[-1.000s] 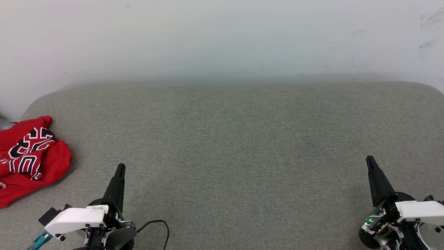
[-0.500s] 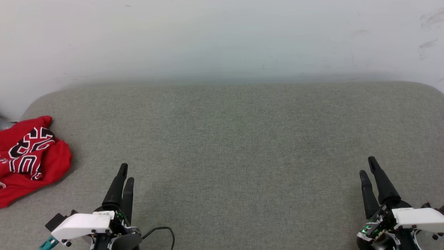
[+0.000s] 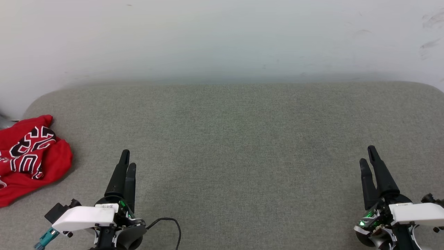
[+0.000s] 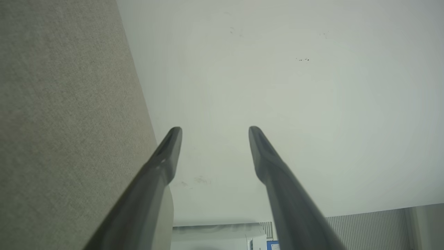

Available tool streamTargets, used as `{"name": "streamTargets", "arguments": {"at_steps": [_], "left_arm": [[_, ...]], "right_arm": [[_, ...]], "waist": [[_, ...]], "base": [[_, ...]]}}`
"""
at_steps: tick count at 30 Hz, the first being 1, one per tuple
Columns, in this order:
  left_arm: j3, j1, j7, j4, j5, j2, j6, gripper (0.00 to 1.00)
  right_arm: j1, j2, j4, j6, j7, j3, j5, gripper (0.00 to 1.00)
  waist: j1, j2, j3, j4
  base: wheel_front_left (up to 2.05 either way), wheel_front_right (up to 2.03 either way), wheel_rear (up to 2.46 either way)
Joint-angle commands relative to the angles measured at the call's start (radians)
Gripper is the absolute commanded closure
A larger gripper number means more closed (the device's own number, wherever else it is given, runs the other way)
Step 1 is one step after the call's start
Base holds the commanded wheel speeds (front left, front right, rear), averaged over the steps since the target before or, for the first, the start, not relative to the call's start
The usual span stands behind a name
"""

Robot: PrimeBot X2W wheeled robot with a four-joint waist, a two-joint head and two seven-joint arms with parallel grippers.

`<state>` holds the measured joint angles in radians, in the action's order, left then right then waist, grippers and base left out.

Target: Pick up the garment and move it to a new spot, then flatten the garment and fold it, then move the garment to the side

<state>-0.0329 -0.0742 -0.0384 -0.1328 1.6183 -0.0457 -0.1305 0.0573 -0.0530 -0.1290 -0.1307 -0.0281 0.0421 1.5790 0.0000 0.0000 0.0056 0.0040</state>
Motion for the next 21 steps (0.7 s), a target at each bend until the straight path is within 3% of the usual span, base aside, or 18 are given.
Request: {"name": "streamTargets", "arguments": {"at_steps": [1,7,21], "left_arm": [[0.009,-0.008,0.011,0.03,-0.019,-0.004,0.0,0.0],[0.053,-0.009,0.053,0.034,-0.154,-0.034,0.0,0.0],[0.014,0.009,0.108,0.076,-0.642,-0.004,0.0,0.0]], "right_arm": [[0.005,-0.01,0.031,0.0,0.011,-0.008,-0.014,0.0],[0.002,-0.033,0.054,0.0,0.043,-0.022,-0.15,0.0],[-0.016,-0.022,0.105,0.0,0.098,-0.03,-0.675,0.0]], "waist": [[0.0,0.0,0.0,0.0],[0.0,0.0,0.0,0.002],[0.0,0.0,-0.001,0.007]], "base": [[0.0,0.0,0.0],[0.0,0.0,0.0],[0.0,0.0,0.0]]}}
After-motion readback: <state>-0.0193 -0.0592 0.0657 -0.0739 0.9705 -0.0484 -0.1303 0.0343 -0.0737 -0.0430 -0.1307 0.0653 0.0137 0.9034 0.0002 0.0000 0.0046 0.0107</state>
